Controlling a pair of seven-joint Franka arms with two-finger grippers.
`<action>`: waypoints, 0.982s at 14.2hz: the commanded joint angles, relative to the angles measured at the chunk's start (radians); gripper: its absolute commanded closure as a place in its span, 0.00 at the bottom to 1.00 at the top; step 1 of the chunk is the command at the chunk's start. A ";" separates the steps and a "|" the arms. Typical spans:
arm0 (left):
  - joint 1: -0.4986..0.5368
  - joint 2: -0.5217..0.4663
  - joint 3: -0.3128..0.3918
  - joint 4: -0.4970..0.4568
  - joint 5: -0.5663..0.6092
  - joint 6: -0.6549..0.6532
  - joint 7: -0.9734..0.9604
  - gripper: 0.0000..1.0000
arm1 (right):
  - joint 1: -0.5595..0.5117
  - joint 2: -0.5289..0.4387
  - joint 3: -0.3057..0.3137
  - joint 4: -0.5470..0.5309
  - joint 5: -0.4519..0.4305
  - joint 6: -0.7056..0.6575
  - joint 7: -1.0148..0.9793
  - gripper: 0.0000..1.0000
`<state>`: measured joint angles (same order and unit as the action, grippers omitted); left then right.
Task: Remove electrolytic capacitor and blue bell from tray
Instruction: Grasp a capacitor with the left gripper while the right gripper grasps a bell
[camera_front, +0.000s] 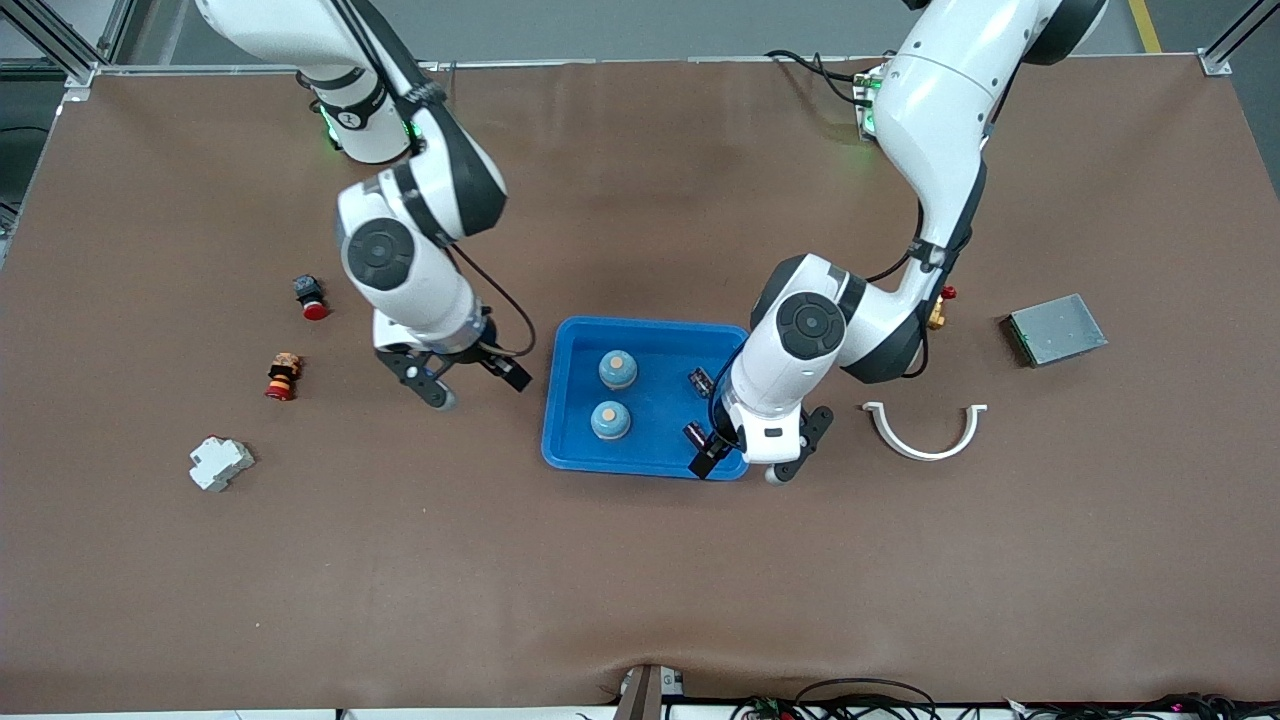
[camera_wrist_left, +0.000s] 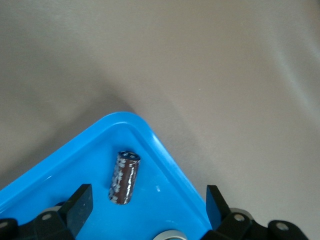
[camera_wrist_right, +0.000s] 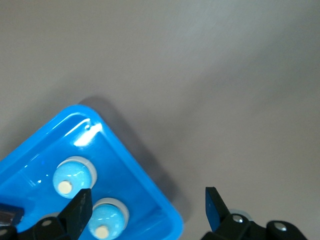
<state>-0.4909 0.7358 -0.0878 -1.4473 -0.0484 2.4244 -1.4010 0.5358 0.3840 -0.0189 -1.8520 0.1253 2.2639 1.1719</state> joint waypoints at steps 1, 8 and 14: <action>-0.023 0.042 0.010 0.021 -0.013 0.050 -0.012 0.00 | 0.056 0.096 -0.010 0.074 0.010 0.034 0.102 0.00; -0.026 0.074 0.010 0.012 -0.011 0.048 -0.013 0.00 | 0.156 0.257 -0.010 0.192 0.005 0.071 0.307 0.00; -0.029 0.117 0.010 0.012 -0.008 0.048 -0.013 0.00 | 0.213 0.273 -0.012 0.194 -0.001 0.074 0.354 0.00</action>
<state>-0.5084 0.8402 -0.0877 -1.4476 -0.0484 2.4703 -1.4011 0.7273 0.6423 -0.0202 -1.6824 0.1260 2.3448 1.4972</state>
